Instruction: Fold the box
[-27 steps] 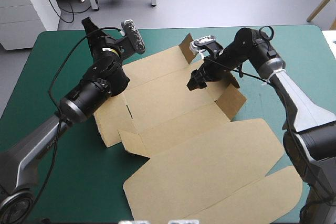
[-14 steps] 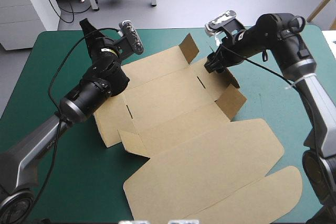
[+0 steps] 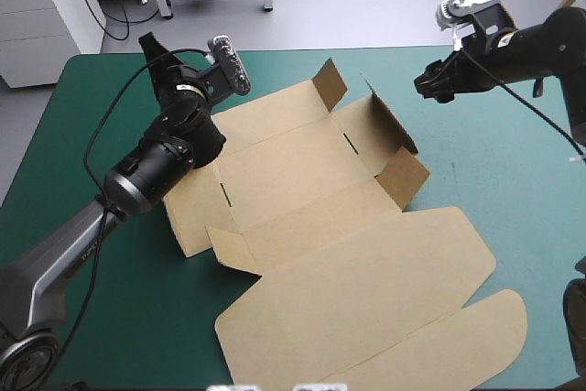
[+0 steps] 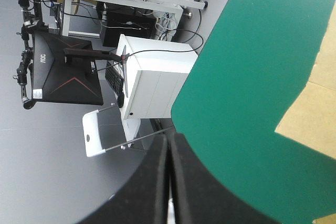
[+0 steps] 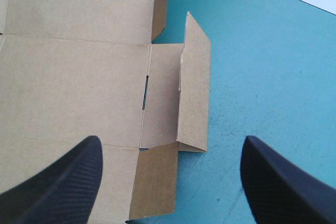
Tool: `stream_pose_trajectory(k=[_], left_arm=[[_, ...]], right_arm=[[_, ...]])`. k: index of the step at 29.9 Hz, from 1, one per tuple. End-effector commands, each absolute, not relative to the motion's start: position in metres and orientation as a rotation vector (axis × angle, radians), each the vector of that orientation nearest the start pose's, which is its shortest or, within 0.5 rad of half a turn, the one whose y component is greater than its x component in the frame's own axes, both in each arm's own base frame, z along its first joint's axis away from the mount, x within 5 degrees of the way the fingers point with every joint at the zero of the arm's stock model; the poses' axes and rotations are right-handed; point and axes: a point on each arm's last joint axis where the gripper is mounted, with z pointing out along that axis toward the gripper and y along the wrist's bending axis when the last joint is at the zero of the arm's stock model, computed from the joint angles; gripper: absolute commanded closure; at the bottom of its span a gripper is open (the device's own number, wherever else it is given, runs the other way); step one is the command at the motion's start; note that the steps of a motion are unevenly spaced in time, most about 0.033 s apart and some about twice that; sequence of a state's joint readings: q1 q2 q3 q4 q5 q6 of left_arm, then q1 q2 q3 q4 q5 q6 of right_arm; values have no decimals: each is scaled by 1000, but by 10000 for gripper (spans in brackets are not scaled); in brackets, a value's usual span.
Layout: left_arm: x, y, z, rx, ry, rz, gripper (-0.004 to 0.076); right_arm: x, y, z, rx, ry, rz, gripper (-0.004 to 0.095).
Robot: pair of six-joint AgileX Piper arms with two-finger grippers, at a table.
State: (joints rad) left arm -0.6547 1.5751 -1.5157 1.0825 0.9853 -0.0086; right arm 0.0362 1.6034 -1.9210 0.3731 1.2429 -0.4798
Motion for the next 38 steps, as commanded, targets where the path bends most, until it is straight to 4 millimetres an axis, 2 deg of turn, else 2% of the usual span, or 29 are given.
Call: stream_pose_trajectory(k=[1, 4, 15, 27, 38], left_arm=[[302, -147, 427, 927, 1762, 978, 734], [302, -147, 427, 927, 1762, 978, 734], [302, -148, 427, 928, 1762, 975, 734], [302, -148, 427, 922, 1767, 971, 734], [302, -148, 427, 924, 1762, 967, 734]], right_arm=[[315, 32, 479, -576, 2159, 277, 231], [319, 26, 465, -563, 2209, 284, 231], [328, 25, 397, -598, 2419, 351, 232], [347, 30, 366, -577, 2492, 467, 233], [379, 33, 316, -536, 2604, 593, 233]])
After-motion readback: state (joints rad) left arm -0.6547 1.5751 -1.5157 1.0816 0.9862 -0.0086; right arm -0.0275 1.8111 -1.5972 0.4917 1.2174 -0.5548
